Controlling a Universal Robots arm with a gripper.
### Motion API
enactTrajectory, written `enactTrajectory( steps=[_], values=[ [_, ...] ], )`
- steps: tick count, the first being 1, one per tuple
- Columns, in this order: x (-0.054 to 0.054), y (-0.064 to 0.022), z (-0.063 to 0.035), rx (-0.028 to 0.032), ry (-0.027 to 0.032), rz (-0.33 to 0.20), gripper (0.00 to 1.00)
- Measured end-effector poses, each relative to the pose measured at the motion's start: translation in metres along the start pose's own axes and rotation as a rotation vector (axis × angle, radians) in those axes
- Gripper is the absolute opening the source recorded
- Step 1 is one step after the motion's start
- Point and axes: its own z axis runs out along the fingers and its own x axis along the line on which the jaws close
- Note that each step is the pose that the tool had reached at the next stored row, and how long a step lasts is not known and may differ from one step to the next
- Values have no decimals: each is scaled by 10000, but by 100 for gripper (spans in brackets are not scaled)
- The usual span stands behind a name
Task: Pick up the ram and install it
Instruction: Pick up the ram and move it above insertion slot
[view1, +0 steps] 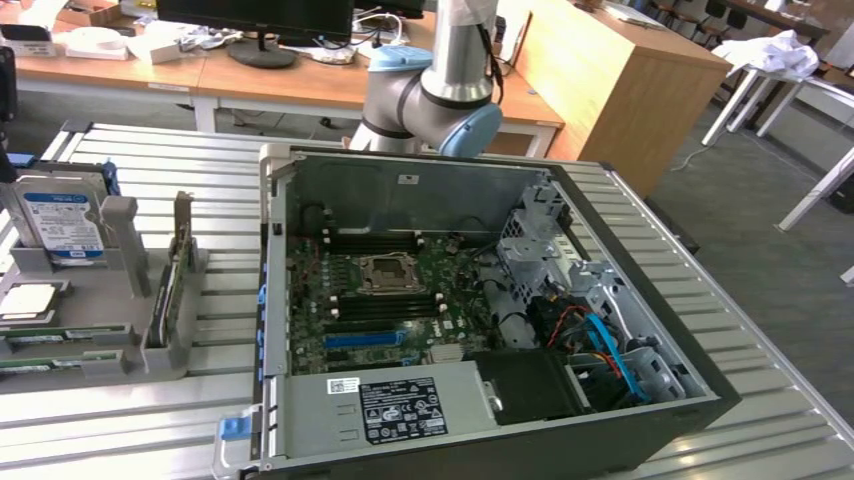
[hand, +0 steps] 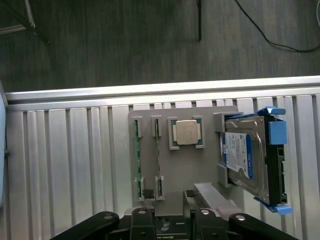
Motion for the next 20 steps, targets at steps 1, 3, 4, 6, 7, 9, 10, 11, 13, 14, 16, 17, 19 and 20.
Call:
enactTrajectory(
  steps=[1,3,4,6,7,9,10,11,13,14,16,17,19,20],
  values=[
    [14,-1,-1,0,1,0,36],
    [38,-3,-1,0,0,0,36],
    [49,-4,-1,0,1,-1,36],
    [72,-5,-2,0,1,0,36],
    [87,-7,-3,-1,1,-1,36],
    [116,-9,-3,0,1,0,36],
    [130,-10,-4,-1,1,-1,36],
    [144,-11,-4,0,1,-1,36],
    [175,-12,-5,0,1,-1,36],
    [191,-13,-5,0,1,-1,36],
    [223,-14,-6,0,0,0,36],
    [238,-14,-6,0,1,0,36],
    [248,-14,-6,-1,0,0,36],
    [248,-15,-6,0,1,0,36]
  ],
)
